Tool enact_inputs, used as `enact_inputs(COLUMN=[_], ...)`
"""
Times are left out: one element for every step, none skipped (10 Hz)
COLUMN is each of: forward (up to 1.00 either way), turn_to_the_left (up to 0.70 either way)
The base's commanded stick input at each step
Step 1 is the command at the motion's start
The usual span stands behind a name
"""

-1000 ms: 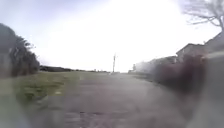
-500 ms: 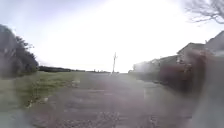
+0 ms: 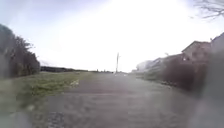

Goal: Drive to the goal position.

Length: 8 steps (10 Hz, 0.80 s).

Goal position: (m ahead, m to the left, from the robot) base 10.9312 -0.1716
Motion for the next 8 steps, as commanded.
enact_inputs(forward=[1.00, 1.00, 1.00, 1.00, 1.00, 1.00, 1.00, 1.00], turn_to_the_left=[0.00, 0.00, 0.00, 0.00, 0.00, 0.00, 0.00, 0.00])
